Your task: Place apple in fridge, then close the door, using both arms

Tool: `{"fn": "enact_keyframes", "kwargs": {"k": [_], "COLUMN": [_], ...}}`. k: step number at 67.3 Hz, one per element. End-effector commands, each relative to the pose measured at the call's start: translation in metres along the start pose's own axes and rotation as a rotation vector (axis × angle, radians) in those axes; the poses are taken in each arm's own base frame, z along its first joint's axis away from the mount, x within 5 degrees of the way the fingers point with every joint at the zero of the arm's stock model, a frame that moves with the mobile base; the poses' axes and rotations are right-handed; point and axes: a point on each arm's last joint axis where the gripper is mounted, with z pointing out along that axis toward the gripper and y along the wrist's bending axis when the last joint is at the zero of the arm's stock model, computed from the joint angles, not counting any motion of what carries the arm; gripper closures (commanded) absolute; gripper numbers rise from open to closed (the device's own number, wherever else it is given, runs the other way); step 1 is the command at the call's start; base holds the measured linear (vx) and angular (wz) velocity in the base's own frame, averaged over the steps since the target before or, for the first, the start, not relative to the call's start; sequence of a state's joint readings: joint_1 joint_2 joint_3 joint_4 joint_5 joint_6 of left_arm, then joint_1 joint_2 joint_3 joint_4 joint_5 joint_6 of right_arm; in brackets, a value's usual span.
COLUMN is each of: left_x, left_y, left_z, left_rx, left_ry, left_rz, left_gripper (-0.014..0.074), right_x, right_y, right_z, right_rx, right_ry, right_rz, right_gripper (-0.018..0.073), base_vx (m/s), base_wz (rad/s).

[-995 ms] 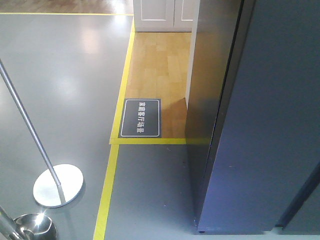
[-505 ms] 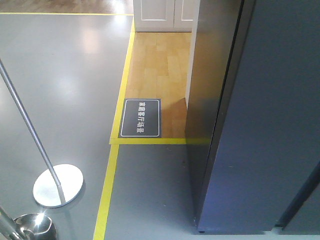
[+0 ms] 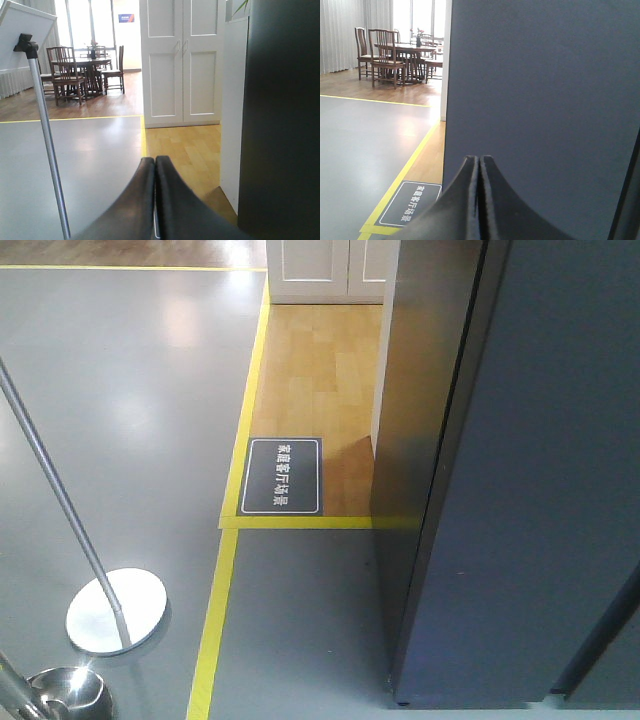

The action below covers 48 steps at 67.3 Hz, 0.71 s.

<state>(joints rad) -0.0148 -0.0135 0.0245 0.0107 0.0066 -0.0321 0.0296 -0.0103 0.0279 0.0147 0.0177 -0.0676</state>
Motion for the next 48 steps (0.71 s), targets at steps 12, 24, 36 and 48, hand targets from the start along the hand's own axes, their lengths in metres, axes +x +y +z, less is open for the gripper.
{"fn": "enact_keyframes", "kwargs": {"k": [12, 24, 36, 48], "left_x": [0.0019, 0.0019, 0.0019, 0.0019], "left_y": [-0.0003, -0.0003, -0.0003, -0.0003], "left_z": [0.0004, 0.0004, 0.0004, 0.0004], "left_rx": [0.007, 0.007, 0.007, 0.007], "left_ry": [-0.049, -0.049, -0.049, -0.049], "left_rz": [-0.012, -0.012, -0.012, -0.012], "left_gripper": [0.0603, 0.0603, 0.0603, 0.0603], "right_x": [-0.0068, -0.0066, -0.0066, -0.0066], "right_y": [-0.0003, -0.0003, -0.0003, -0.0003], "right_z": [-0.0024, -0.0023, -0.0023, -0.0023], "right_rx": [0.004, 0.004, 0.004, 0.004], "right_ry": [-0.097, -0.095, -0.096, -0.096], "right_rz": [-0.005, -0.005, -0.005, -0.005], "right_gripper": [0.0563, 0.0563, 0.0563, 0.0563], "base_vx": [0.00, 0.00, 0.00, 0.00], "base_wz": [0.00, 0.00, 0.00, 0.00]}}
